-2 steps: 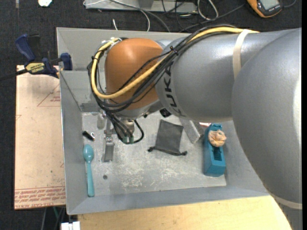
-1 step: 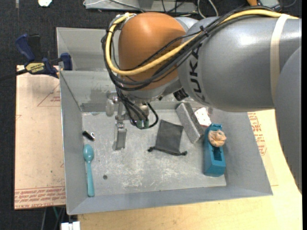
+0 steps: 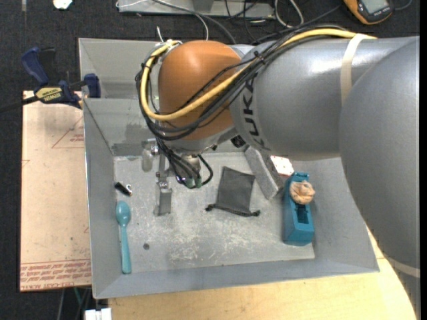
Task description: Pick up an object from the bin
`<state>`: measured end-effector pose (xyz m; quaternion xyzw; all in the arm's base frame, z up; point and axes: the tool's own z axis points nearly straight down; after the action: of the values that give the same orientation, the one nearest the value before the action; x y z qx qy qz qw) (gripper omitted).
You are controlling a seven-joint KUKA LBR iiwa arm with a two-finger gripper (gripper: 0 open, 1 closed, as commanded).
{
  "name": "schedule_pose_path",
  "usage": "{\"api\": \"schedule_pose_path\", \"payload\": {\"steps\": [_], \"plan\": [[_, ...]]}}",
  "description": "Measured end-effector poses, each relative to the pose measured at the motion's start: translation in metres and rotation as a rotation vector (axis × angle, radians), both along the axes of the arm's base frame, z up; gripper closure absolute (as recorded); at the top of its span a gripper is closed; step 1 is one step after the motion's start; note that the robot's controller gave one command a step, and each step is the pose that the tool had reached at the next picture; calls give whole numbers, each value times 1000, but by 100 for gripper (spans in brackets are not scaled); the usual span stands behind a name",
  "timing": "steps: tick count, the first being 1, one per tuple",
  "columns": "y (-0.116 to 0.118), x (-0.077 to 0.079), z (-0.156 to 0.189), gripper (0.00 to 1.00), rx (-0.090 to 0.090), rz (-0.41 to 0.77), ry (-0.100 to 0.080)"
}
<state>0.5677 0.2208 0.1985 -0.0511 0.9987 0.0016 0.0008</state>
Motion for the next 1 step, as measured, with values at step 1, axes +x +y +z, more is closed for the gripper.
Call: {"api": "schedule_pose_path", "payload": {"steps": [1], "plan": [[-21, 17, -74, 0, 5, -34, -12]]}}
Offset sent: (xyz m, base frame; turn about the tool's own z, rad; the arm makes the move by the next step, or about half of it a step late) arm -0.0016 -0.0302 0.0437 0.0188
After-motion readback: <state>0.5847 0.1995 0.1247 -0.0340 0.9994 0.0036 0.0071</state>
